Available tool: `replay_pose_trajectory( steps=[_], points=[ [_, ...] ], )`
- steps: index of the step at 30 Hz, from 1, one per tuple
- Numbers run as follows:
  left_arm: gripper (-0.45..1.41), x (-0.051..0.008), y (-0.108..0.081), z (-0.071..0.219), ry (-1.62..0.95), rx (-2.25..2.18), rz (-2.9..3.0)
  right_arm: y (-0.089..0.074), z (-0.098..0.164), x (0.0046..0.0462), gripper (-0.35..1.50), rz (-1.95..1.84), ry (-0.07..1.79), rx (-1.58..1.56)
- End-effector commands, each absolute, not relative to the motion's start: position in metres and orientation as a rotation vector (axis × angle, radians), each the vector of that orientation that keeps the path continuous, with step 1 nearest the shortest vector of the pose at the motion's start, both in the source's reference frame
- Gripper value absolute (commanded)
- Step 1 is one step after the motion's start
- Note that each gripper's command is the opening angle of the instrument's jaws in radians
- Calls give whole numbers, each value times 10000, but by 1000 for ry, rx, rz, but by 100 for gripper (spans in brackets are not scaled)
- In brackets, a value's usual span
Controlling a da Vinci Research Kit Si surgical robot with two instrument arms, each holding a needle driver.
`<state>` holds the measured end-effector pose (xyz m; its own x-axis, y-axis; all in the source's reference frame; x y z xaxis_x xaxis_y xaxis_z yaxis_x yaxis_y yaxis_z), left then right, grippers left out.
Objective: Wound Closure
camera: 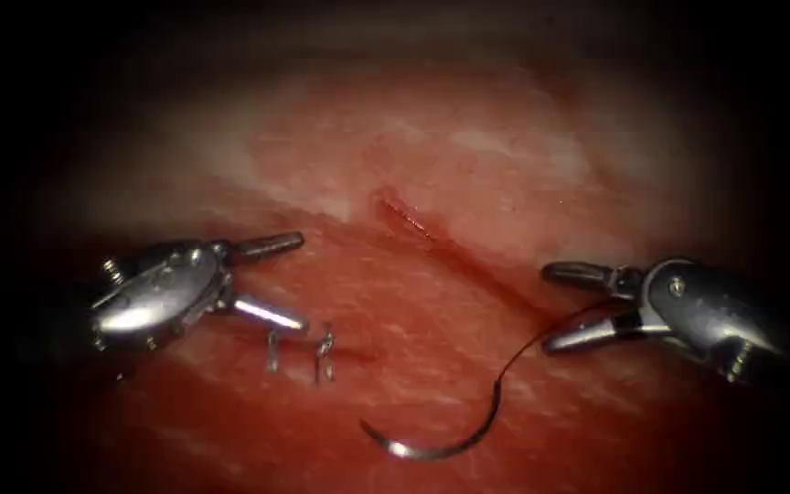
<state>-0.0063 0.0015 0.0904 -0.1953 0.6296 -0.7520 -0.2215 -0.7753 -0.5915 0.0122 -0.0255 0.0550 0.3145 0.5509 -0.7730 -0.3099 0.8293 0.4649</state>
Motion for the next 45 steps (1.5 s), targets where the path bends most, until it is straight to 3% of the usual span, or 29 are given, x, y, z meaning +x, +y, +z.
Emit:
replay_pose_trajectory(
  steps=[1,12,33,45],
  points=[
    [46,-69,12,910,-484,-1521,2012,-254,555,129,78,573,1118,248],
    [47,-72,10,906,-491,-1511,2021,-256,551,132,103,573,1105,228],
    [56,-79,-2,909,-536,-1439,2091,-257,549,131,104,568,1100,224],
    [71,-147,-40,926,-708,-1194,2278,-258,548,134,106,567,1095,226]
  ],
)
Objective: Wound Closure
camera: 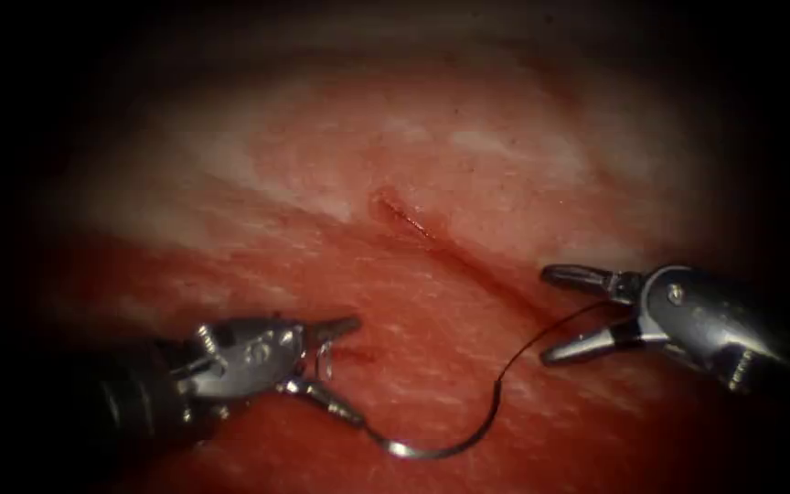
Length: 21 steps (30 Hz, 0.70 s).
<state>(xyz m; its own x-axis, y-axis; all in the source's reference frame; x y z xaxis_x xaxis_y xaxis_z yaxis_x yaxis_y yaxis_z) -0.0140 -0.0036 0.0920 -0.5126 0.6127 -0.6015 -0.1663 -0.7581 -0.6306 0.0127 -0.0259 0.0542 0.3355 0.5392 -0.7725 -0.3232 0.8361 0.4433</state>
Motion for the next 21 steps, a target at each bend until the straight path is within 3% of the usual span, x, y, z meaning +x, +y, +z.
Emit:
replay_pose_trajectory(
  steps=[1,21],
  points=[
    [73,-151,-39,927,-714,-1184,2286,-258,548,134,106,565,1093,228],
    [73,-193,-97,973,-1000,-944,2477,-259,547,135,108,564,1091,229]
  ],
)
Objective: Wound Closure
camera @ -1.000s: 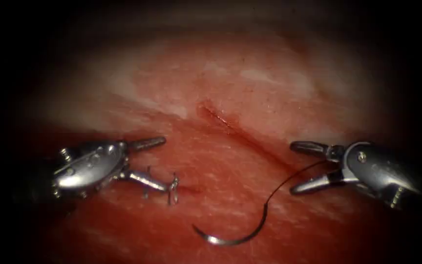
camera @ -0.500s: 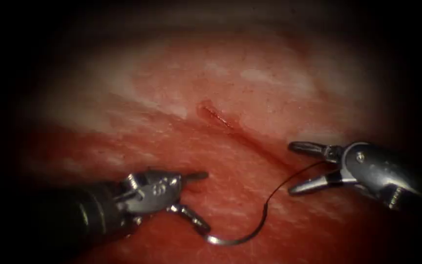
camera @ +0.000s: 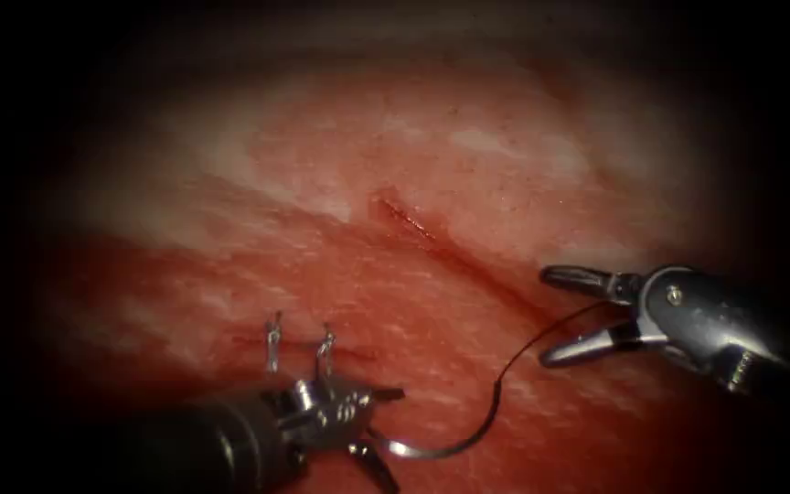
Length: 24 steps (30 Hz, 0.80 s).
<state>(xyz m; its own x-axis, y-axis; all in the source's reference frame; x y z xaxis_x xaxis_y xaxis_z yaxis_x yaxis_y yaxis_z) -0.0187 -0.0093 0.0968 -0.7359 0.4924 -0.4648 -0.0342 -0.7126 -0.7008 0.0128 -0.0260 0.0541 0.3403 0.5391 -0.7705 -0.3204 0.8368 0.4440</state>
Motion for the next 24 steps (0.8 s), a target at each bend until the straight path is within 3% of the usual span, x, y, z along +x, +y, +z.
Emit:
replay_pose_trajectory(
  steps=[1,7,10,11,12,24],
  points=[
    [73,-195,-100,975,-1008,-936,2484,-259,547,135,109,563,1089,231],
    [57,-197,-108,990,-1048,-908,2517,-260,547,137,111,564,1089,230],
    [15,-197,-105,998,-1056,-899,2510,-260,546,139,111,565,1089,229],
    [-26,-196,-102,999,-1058,-900,2510,-260,546,139,111,565,1089,229],
    [-45,-195,-97,1001,-1074,-892,2517,-260,546,140,111,565,1089,229],
    [-45,-190,-54,961,-622,-970,2685,-276,548,148,96,781,996,246]
  ],
)
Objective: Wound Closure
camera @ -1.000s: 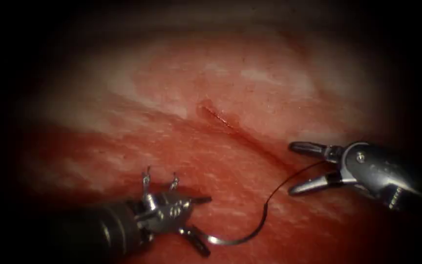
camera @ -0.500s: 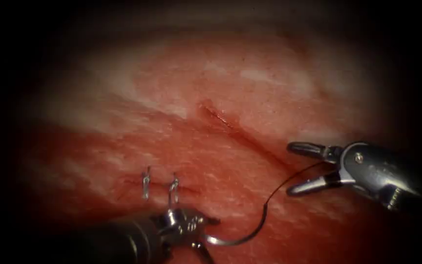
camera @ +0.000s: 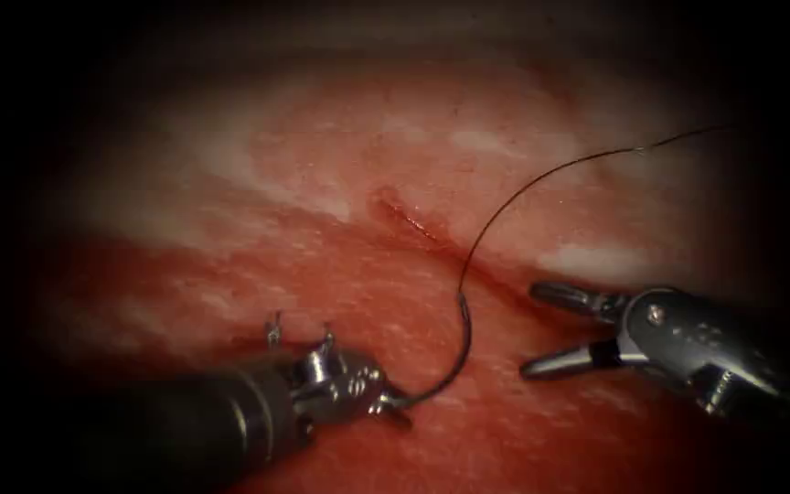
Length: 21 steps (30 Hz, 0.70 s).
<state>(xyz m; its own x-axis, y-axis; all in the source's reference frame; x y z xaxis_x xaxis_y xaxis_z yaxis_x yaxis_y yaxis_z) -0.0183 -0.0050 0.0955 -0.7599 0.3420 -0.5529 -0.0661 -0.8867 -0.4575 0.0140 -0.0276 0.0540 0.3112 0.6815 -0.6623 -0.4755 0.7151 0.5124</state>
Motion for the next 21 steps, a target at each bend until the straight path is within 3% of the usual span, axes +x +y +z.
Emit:
replay_pose_trajectory(
  steps=[1,13,21],
  points=[
    [-45,-189,-45,953,-500,-1026,2731,-275,552,147,94,797,993,253],
    [-45,-193,-42,938,-80,-1088,2856,-259,555,146,86,1079,999,350],
    [-45,-199,-42,938,13,-1020,2876,-260,554,152,76,1226,921,332]
  ],
)
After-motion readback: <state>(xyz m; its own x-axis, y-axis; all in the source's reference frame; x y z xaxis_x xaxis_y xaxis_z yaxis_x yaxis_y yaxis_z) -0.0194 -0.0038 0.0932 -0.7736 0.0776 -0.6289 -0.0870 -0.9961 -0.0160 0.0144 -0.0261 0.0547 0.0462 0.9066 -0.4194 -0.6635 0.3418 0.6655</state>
